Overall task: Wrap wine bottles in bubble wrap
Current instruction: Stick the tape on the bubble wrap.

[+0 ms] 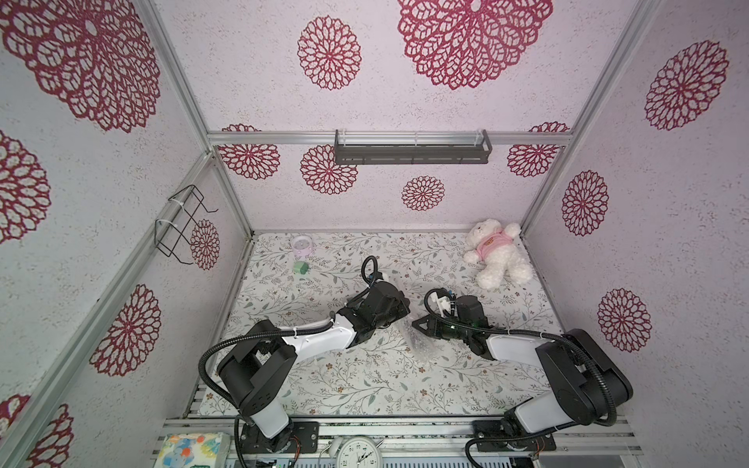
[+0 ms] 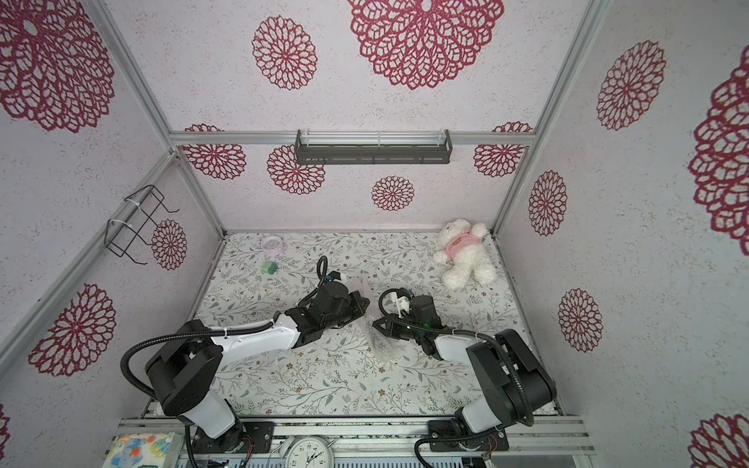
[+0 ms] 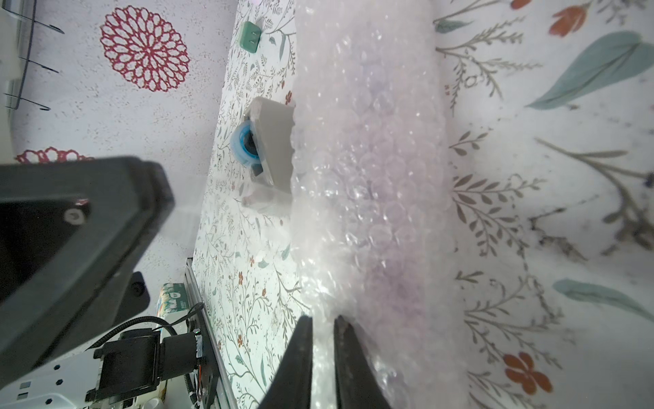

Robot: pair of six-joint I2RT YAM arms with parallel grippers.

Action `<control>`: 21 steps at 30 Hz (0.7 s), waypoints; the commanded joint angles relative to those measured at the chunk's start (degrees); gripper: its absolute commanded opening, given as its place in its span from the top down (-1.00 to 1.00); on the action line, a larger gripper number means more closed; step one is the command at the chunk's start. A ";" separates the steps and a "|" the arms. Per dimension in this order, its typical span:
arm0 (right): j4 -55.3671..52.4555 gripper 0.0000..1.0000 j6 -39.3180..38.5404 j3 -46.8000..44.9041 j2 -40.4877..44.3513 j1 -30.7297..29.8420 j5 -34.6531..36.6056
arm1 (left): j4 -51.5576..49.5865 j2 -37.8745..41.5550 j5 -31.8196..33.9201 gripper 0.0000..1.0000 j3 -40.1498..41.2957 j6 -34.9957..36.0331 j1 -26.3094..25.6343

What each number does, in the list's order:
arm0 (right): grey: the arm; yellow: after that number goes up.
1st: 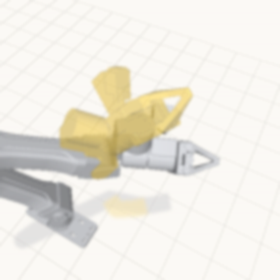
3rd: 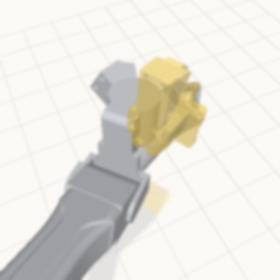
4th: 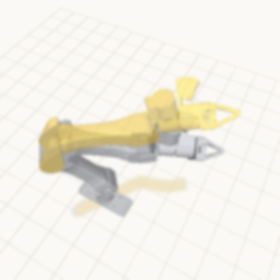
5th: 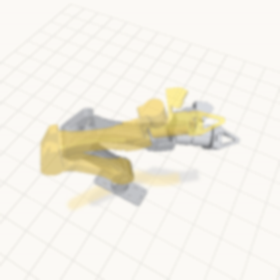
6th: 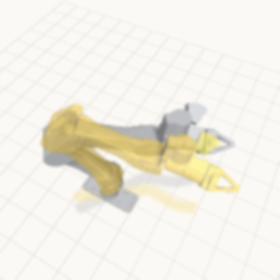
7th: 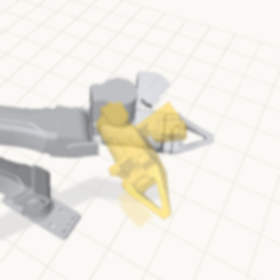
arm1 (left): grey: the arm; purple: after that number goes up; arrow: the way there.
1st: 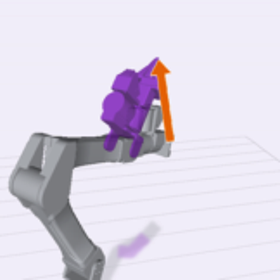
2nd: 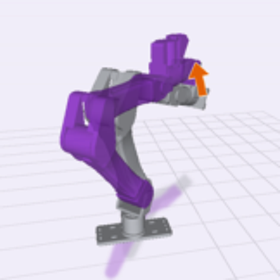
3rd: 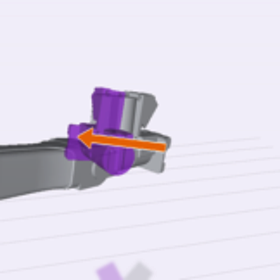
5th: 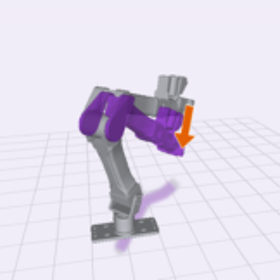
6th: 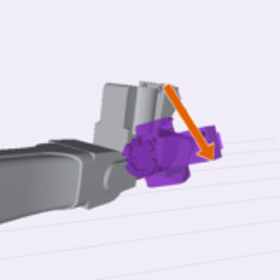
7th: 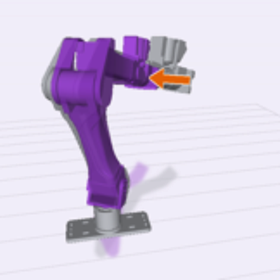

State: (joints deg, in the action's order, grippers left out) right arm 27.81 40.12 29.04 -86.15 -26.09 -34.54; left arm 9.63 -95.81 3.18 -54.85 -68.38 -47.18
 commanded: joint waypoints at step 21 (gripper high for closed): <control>-8.39 0.67 -0.24 -0.57 -2.79 -0.46 5.77 | 6.78 -4.99 2.52 1.00 6.86 -5.65 -0.38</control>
State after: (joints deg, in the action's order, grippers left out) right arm 27.81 40.14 29.15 -86.17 -26.37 -34.35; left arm 14.94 -99.92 4.03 -48.01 -73.19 -47.20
